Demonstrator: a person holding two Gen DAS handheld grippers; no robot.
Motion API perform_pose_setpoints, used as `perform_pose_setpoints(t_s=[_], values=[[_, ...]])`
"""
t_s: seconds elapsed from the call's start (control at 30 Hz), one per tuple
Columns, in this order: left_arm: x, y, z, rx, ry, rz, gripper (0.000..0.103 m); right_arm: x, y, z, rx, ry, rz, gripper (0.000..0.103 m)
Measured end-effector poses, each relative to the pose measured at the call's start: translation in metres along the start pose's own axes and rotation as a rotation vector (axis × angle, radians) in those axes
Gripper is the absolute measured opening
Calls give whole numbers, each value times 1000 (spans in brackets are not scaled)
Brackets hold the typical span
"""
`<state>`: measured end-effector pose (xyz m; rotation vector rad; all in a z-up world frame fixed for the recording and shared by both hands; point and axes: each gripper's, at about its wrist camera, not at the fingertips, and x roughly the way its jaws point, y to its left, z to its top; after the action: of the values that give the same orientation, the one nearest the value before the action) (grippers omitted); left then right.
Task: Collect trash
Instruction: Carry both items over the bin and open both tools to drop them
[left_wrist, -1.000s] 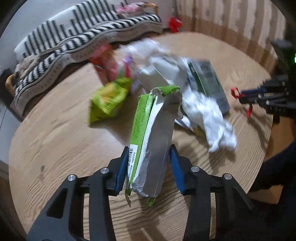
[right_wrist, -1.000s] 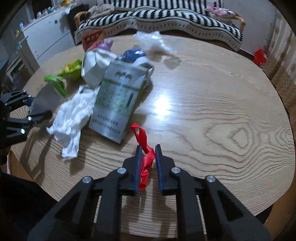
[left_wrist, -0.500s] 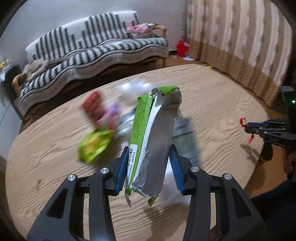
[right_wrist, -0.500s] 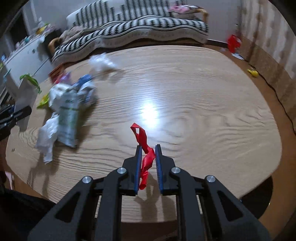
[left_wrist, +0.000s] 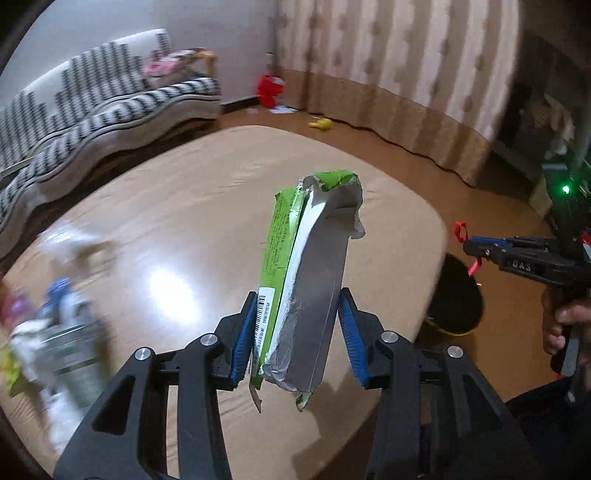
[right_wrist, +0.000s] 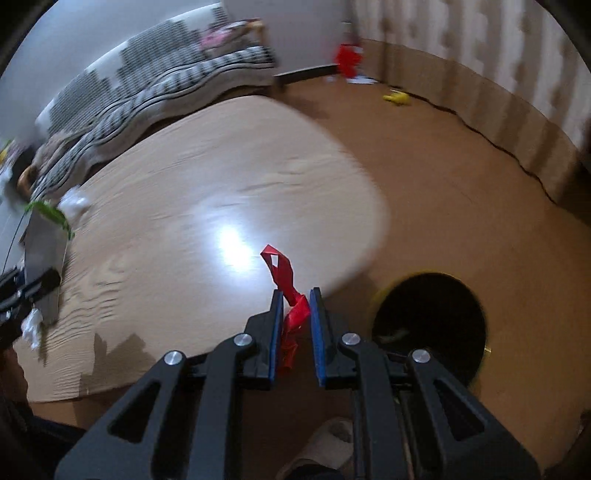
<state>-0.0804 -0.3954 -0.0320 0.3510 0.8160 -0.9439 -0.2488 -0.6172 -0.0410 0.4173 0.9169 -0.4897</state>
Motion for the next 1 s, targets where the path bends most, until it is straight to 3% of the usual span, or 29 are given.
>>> perform_pose_setpoints(t_s=[0.13,0.3,0.43,0.7,1.0], values=[[30,-55,9,42,14,-75,43,-2,-71,-8,116,4,-72,15],[70,-122,18,77,44,-211,43,4,-130,-20,228,35,-109,15],[95,-165,19,110,75,-269,43,18,-164,-29,309,94,-117,15],[145,-212,18,146,140,-296,43,31,-177,-33,354,129,-134,15],[170,-218,28,149,168,-290,43,39,-189,-29,386,133,-138,15]])
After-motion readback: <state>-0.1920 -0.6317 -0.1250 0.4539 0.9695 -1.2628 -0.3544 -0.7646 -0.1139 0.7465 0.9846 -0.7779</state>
